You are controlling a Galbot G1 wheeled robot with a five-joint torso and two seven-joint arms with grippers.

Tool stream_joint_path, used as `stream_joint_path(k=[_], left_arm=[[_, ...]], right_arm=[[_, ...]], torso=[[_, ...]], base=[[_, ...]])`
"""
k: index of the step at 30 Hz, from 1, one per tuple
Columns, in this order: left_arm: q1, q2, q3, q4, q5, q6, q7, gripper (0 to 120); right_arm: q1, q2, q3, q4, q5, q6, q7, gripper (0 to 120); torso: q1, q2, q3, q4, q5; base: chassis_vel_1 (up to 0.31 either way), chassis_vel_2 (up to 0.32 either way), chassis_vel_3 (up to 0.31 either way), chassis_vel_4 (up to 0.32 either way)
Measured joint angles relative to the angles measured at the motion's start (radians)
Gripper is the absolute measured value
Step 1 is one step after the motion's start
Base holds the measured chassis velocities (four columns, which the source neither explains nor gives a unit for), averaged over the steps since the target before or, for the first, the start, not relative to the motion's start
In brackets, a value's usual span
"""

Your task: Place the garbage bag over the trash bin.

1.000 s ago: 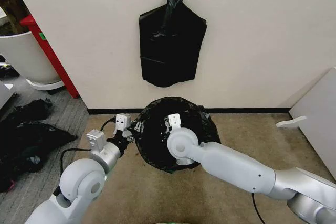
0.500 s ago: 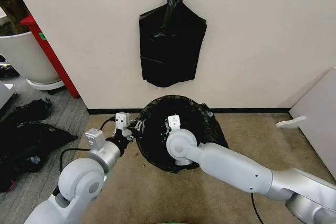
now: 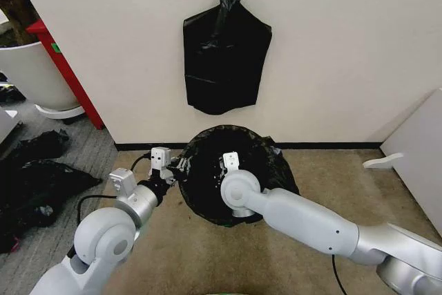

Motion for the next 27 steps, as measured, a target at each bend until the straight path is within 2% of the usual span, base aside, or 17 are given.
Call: stream_joint_path(k=[8, 20, 27], left_arm=[[-0.011, -0.017, 0.011, 0.065, 0.015, 0.0, -0.002, 3], [-0.002, -0.033, -0.003, 0.109, -0.003, -0.002, -0.03, 3], [-0.001, -0.041, -0.007, 0.105, -0.035, 0.0, -0.047, 3]], right_arm=[[0.013, -0.022, -0.007, 0.109, 0.032, 0.009, 0.031, 0], [0.04, -0.025, -0.013, 0.171, 0.058, 0.013, 0.043, 0], [0.046, -0.037, -0.008, 0.175, 0.071, 0.012, 0.04, 0]], torso=[[0.0, 0.0, 0.0, 0.0, 0.0], [0.0, 0.0, 0.0, 0.0001, 0.0], [0.0, 0.0, 0.0, 0.0, 0.0]], base=[[0.0, 0.0, 0.0, 0.0], [0.0, 0.0, 0.0, 0.0], [0.0, 0.0, 0.0, 0.0]])
